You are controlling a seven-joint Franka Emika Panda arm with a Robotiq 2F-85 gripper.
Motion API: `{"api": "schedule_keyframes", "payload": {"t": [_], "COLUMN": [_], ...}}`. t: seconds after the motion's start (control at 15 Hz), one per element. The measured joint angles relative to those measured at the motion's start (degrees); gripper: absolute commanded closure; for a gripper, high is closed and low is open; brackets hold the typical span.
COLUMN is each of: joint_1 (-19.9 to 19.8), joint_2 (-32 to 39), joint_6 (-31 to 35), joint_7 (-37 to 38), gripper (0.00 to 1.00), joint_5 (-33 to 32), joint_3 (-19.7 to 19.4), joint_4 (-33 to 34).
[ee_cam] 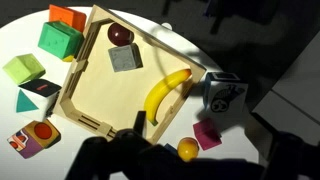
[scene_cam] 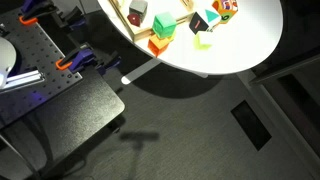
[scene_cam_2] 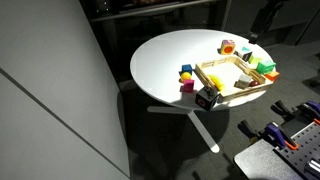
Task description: Remove the grey block from the crate and put it on the table
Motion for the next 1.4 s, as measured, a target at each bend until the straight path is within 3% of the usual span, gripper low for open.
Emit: {"api": "schedule_keyframes", "payload": {"t": [0.8,1.4], "joint_1": [0.0,-0.28], "joint_2": [0.8,8.75], "joint_6": [1.2,8.42], "joint_7": [0.0,0.0], "gripper": [0.0,0.0], "joint_5": [-0.02,-0.06], "joint_3": [0.0,-0.25], "joint_4": [0.04,1.19]}}
